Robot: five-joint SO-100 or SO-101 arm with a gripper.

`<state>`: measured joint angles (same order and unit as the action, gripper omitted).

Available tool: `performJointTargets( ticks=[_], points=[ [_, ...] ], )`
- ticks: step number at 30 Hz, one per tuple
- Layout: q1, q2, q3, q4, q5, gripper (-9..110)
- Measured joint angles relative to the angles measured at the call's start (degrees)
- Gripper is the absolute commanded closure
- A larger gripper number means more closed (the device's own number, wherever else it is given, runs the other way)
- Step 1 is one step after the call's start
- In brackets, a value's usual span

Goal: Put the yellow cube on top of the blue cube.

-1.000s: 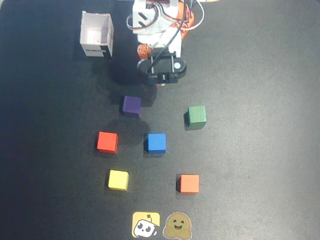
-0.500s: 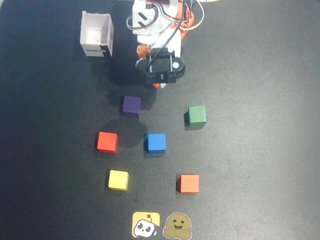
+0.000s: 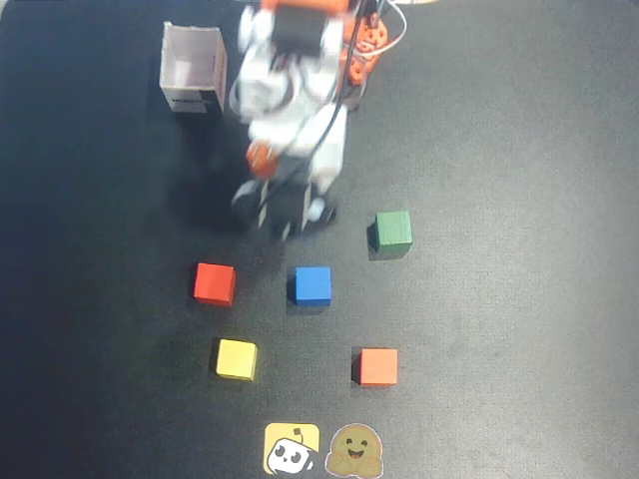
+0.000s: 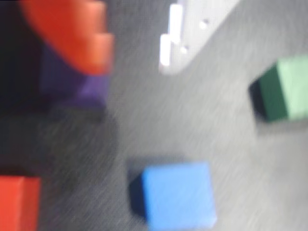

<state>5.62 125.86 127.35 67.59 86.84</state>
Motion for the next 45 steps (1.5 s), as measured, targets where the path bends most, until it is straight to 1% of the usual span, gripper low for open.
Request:
performJointTargets(
  ticks=[11, 17, 29, 32, 45],
  points=[
    [4.57, -26.72, -23.03, 0.35, 0.18, 85],
    [4.22, -37.09, -31.64, -0.88, 0.18, 85],
    [4.22, -46.85, -39.64, -3.25, 0.18, 85],
    [4.22, -48.78, -41.48, -3.25, 0.18, 80],
    [2.37, -56.43, -47.64, -3.6, 1.85, 79]
  ],
)
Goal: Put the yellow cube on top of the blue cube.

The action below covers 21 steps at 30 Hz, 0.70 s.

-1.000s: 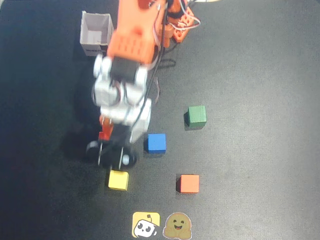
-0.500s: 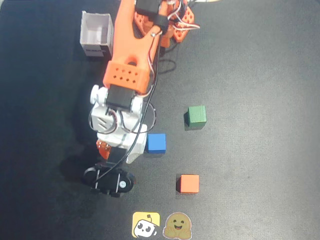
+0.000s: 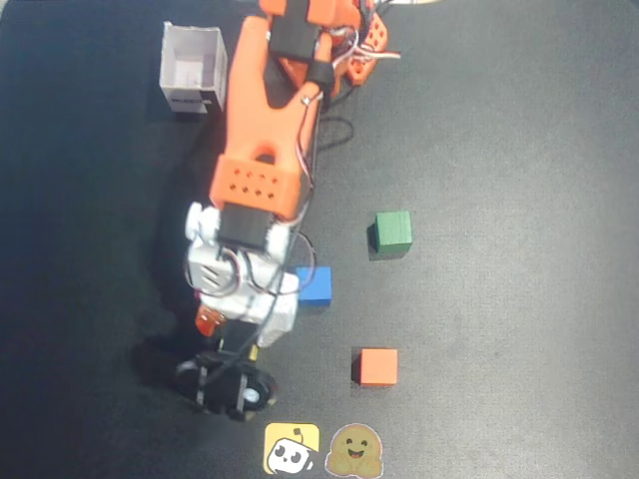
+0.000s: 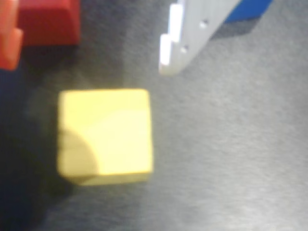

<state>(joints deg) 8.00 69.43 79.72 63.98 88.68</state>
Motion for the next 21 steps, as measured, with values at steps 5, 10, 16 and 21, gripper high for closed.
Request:
performJointTargets(
  ticks=[5, 10, 16, 21],
  points=[
    [0.35, -2.2, -1.14, -1.05, 0.44, 79],
    [0.35, -3.78, -2.02, -1.76, 0.44, 79],
    [0.35, -4.92, -2.2, -3.34, 0.44, 79],
    [0.35, -6.15, -2.29, -4.57, 0.44, 79]
  ],
)
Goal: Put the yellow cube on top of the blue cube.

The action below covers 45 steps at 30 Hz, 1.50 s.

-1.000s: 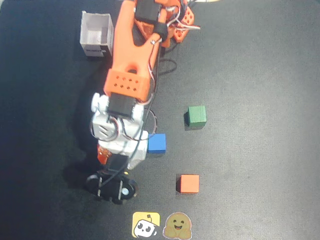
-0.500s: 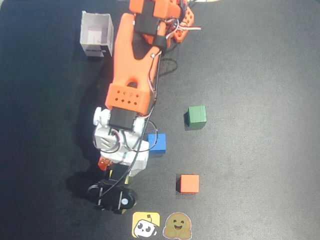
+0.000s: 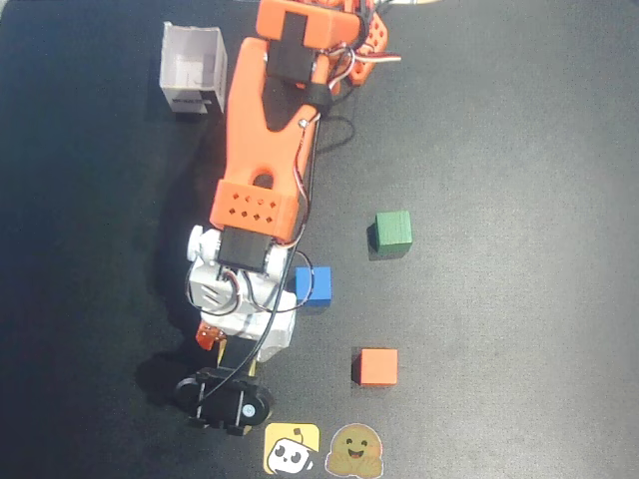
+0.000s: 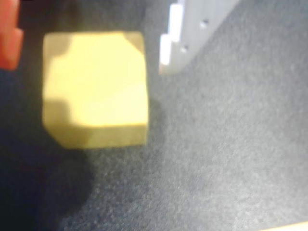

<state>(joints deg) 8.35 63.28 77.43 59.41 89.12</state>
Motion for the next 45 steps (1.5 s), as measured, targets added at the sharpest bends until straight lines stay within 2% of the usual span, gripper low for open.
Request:
performJointTargets(
  ticks=[12, 20, 29, 37, 45],
  points=[
    [0.0, -3.52, 0.0, -2.55, 0.53, 82],
    [0.09, -3.96, 0.0, -2.72, 0.7, 95],
    [0.09, -3.96, 0.0, -2.37, 0.88, 95],
    [0.09, -3.16, -2.55, 7.12, 1.05, 95],
    [-0.35, 6.5, -2.72, 17.05, 1.41, 95]
  ],
)
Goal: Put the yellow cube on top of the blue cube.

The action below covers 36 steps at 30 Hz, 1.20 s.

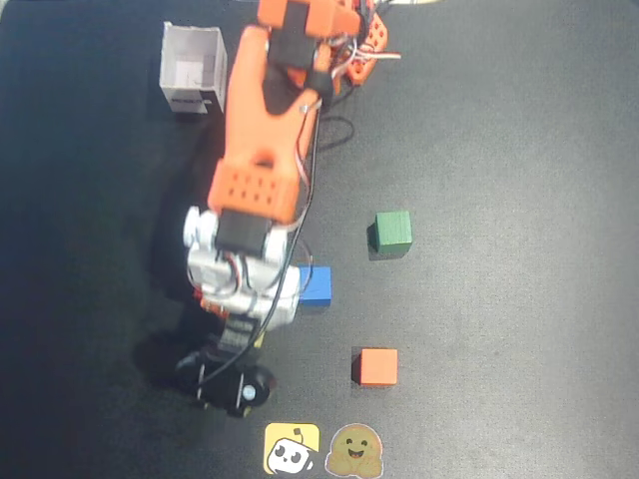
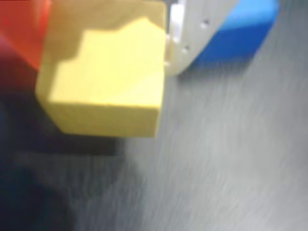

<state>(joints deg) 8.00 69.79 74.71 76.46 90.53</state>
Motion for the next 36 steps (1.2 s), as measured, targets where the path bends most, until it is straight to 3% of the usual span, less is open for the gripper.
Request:
performJointTargets(
  ticks=[7, 20, 36],
  points=[
    [-2.29, 7.91, 5.62, 1.93, 2.11, 95],
    [-9.23, 24.43, 30.06, -9.32, 8.53, 95],
    [-10.55, 28.21, 43.33, -17.05, 8.7, 95]
  ],
)
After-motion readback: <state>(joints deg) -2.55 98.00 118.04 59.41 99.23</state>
